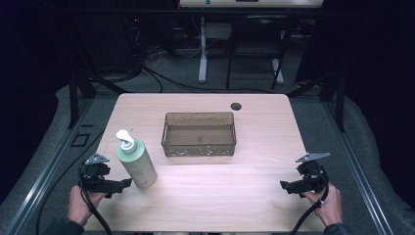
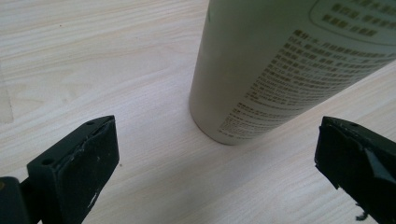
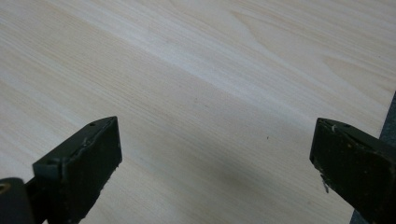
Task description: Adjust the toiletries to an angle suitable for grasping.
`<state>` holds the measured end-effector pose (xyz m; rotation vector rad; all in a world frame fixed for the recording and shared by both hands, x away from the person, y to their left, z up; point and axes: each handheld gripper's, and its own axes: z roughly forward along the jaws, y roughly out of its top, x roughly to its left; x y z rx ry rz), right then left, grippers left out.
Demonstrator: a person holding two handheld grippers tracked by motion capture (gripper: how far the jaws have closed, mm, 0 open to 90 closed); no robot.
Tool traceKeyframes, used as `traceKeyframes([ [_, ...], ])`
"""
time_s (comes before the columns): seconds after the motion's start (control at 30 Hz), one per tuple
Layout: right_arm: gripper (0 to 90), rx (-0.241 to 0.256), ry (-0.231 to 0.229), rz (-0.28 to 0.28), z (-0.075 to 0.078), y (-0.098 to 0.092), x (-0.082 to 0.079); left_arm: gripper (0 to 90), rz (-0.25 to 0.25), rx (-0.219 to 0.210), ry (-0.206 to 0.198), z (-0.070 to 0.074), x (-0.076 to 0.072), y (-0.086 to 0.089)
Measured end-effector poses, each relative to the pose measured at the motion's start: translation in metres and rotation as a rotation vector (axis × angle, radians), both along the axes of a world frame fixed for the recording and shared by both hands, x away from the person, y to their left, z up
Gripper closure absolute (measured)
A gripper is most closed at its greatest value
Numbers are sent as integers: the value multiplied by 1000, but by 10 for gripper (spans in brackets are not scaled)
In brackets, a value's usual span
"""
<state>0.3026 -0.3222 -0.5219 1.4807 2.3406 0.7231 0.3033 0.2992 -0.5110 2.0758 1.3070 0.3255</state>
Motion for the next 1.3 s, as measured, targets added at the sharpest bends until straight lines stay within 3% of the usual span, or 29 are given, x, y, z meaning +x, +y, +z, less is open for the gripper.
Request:
traceKeyframes([
  [0.17, 19, -10, 10, 1, -2, -2, -1, 0, -11, -17, -18, 3, -1, -2],
  [0.2, 19, -13, 14, 3, -2, -3, -2, 0, -21, -48, -20, 4, 0, -2],
  [0.37, 24, -19, 22, 5, -3, -4, -2, 0, -36, -61, -48, 9, 1, -4],
  [0.93, 34, -4, 42, 17, -5, -7, -2, 0, -85, -59, -164, 44, 1, -19],
  [1.3, 33, -2, 50, 33, -6, -4, -2, 0, -100, -76, -208, 54, 5, -23],
])
